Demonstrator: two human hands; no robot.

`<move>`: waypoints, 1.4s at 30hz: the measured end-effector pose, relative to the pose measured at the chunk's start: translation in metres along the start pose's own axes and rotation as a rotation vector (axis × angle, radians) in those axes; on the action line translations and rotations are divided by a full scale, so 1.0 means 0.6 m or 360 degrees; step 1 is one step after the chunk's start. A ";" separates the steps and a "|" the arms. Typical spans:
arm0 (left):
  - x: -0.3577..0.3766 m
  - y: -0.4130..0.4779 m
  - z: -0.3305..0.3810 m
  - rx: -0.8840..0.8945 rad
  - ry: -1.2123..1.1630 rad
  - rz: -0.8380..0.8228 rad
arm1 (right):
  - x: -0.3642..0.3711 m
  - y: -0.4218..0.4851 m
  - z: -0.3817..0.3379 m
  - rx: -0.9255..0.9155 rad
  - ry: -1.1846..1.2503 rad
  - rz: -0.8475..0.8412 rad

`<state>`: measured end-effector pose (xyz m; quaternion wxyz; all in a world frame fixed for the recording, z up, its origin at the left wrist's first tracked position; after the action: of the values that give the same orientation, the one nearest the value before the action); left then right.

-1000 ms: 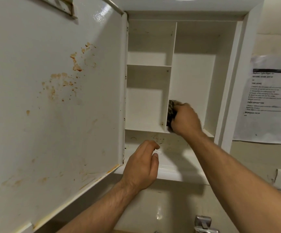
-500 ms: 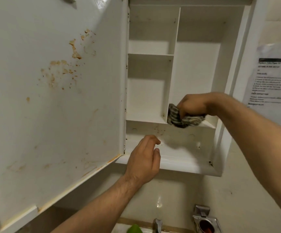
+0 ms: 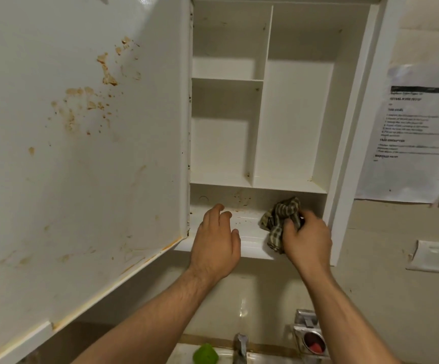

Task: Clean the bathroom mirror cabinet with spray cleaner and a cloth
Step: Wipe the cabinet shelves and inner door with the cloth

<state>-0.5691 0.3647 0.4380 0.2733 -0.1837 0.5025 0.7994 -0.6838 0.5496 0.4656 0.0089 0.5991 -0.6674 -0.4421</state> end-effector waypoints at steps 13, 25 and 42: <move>-0.082 -0.018 -0.018 0.0187 -0.0319 0.0335 | 0.207 -0.043 -0.280 -0.1004 -0.0064 -0.0423; -0.010 0.007 -0.013 0.0143 -0.0250 0.0161 | 0.016 0.057 -0.072 -0.0749 -0.1309 -0.0153; -0.097 0.000 -0.009 0.0258 -0.0342 0.0217 | 0.218 -0.074 -0.289 -0.1504 -0.0679 -0.0980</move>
<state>-0.5236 0.3454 0.4687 0.2844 -0.0399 0.5447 0.7880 -0.5913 0.3485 0.4768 0.0117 0.5941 -0.1816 -0.7835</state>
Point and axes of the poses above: each hand's wrist, its own y-axis towards the middle knuckle, its own x-axis out of the palm, z = x × y, the point moved 8 cm from there along y, towards the middle knuckle, and after that the axes turned 6 degrees about -y, right-handed, at the moved point
